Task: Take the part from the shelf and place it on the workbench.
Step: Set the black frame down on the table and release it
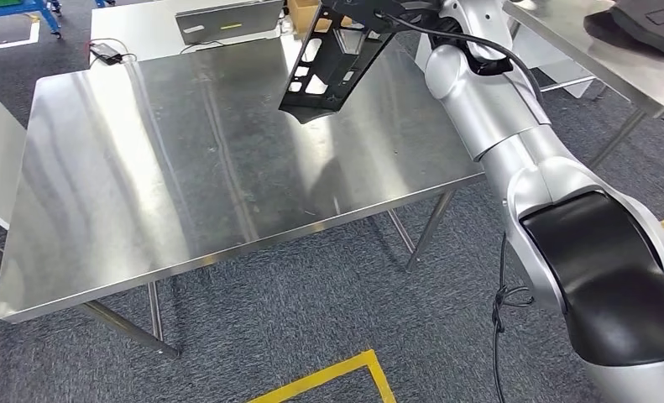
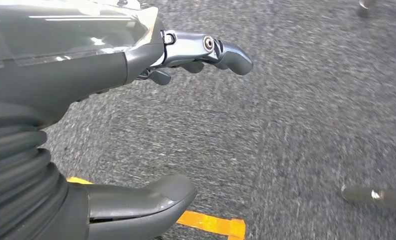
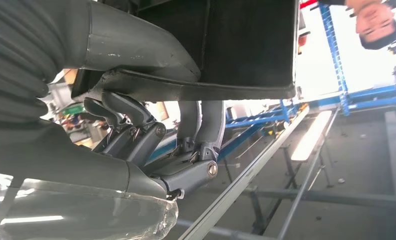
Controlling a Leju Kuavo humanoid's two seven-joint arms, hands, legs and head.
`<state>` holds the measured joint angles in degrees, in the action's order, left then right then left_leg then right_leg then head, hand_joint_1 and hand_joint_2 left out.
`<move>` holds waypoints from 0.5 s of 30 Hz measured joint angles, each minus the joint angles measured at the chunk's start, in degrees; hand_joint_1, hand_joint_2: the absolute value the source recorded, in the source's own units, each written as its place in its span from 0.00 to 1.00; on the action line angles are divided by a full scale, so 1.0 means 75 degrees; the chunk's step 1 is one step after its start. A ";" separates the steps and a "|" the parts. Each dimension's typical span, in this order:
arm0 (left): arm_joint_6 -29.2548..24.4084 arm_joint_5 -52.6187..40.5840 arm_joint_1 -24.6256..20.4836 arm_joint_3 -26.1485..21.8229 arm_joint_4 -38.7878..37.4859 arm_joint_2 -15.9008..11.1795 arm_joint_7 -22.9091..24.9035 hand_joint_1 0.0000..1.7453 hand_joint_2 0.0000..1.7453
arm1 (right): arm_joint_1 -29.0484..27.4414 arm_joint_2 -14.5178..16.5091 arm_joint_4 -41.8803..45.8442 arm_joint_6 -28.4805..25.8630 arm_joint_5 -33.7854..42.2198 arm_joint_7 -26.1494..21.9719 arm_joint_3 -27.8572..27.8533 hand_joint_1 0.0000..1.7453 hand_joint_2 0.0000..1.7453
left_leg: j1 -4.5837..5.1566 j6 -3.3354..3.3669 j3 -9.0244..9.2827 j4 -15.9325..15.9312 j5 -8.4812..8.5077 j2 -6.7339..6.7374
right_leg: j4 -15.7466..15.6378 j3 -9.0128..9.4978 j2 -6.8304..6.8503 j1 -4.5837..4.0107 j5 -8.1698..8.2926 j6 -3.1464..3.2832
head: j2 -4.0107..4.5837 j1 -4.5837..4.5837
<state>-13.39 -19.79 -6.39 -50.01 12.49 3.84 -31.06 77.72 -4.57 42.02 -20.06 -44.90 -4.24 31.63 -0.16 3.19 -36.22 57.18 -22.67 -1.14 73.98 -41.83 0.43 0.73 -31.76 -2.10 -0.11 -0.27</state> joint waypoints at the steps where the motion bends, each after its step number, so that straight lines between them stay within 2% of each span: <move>1: -0.0002 0.0001 0.0005 0.0000 -0.0001 0.0004 0.0000 0.00 1.00 | 0.0000 0.0001 -0.0021 0.0000 0.0000 -0.0008 -0.0007 1.00 1.00 | -0.0001 -0.0001 0.0001 0.0007 0.0000 -0.0091 | -0.0011 -0.0026 -0.0019 0.0001 0.0066 -0.0051 | 0.0000 -0.0002; 2: -0.0005 0.0001 0.0009 0.0000 -0.0001 0.0007 0.0000 0.00 1.00 | 0.0009 0.0006 -0.0037 -0.0001 -0.0001 -0.0024 -0.0013 1.00 1.00 | -0.0004 -0.0005 0.0002 0.0021 -0.0003 -0.0182 | -0.0335 0.0104 -0.0039 0.0006 0.0242 -0.0116 | 0.0000 -0.0001; 4: -0.0012 0.0001 0.0007 0.0000 0.0001 0.0010 0.0000 0.00 1.00 | 0.0045 0.0015 -0.0064 -0.0011 -0.0001 -0.0066 -0.0029 1.00 1.00 | 0.0001 -0.0040 -0.0014 0.0075 -0.0023 -0.0354 | -0.1419 0.0600 -0.0188 0.0038 0.0682 -0.0216 | 0.0000 -0.0001; 5: -0.0015 0.0002 0.0007 0.0000 0.0001 0.0009 0.0000 0.00 1.00 | 0.0063 0.0020 -0.0079 -0.0020 -0.0001 -0.0087 -0.0037 1.00 1.00 | 0.0010 -0.0072 -0.0033 0.0106 -0.0037 -0.0436 | -0.1834 0.0802 -0.0253 0.0051 0.0827 -0.0213 | 0.0000 0.0000; 6: -0.0023 0.0003 0.0013 -0.0001 0.0001 0.0005 0.0001 0.00 1.00 | 0.0072 0.0026 -0.0096 -0.0032 -0.0001 -0.0100 -0.0044 1.00 1.00 | 0.0016 -0.0111 -0.0056 0.0129 -0.0047 -0.0498 | -0.2067 0.0916 -0.0296 0.0056 0.0897 -0.0178 | 0.0000 0.0002; 8: -0.0037 0.0004 0.0041 -0.0003 0.0001 -0.0005 0.0004 0.00 1.00 | 0.0074 0.0063 -0.0135 -0.0048 -0.0003 -0.0116 -0.0053 1.00 1.00 | 0.0005 -0.0192 -0.0095 0.0132 -0.0045 -0.0594 | -0.2138 0.0958 -0.0231 0.0054 0.0921 -0.0059 | 0.0000 0.0005; 9: -0.0043 0.0004 0.0055 -0.0004 0.0000 -0.0007 0.0008 0.00 1.00 | 0.0077 0.0090 -0.0151 -0.0052 -0.0007 -0.0120 -0.0055 1.00 1.00 | -0.0004 -0.0234 -0.0128 0.0152 -0.0067 -0.0559 | -0.2157 0.0970 -0.0180 0.0065 0.0936 -0.0003 | 0.0000 0.0009; 11: -0.0052 0.0004 0.0057 -0.0007 -0.0003 -0.0015 0.0015 0.00 1.00 | 0.0095 0.0138 -0.0170 -0.0060 -0.0016 -0.0129 -0.0063 1.00 1.00 | -0.0013 -0.0324 -0.0294 0.0458 -0.0277 -0.0323 | -0.2201 0.1003 -0.0085 0.0105 0.0959 0.0114 | 0.0000 0.0034; 13: -0.0060 0.0004 0.0032 -0.0007 -0.0004 -0.0030 0.0020 0.00 1.00 | 0.0105 0.0162 -0.0188 -0.0067 -0.0023 -0.0133 -0.0068 1.00 1.00 | -0.0045 -0.0404 -0.0695 0.1303 -0.0703 -0.0026 | -0.2211 0.1025 0.0002 0.0094 0.0948 0.0198 | 0.0000 0.0055; 14: -0.0061 0.0004 0.0022 -0.0007 -0.0004 -0.0036 0.0023 0.00 1.00 | 0.0102 0.0168 -0.0204 -0.0068 -0.0026 -0.0134 -0.0068 1.00 1.00 | -0.0069 -0.0439 -0.0935 0.1783 -0.0886 0.0046 | -0.2209 0.1029 0.0046 0.0083 0.0940 0.0219 | 0.0000 0.0055; 15: -0.0062 0.0004 0.0020 -0.0007 -0.0004 -0.0039 0.0026 0.00 1.00 | 0.0090 0.0171 -0.0223 -0.0071 -0.0029 -0.0134 -0.0068 1.00 1.00 | -0.0093 -0.0466 -0.1116 0.2119 -0.0975 0.0083 | -0.2207 0.1033 0.0083 0.0076 0.0932 0.0233 | 0.0000 0.0054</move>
<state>-13.85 -19.76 -6.25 -50.06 12.46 3.55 -30.86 78.40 -3.29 40.35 -20.60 -45.12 -5.25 31.12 -0.86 -0.31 -44.59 73.07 -29.98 -0.52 57.43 -34.08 1.05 1.30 -24.77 -0.35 -0.11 0.14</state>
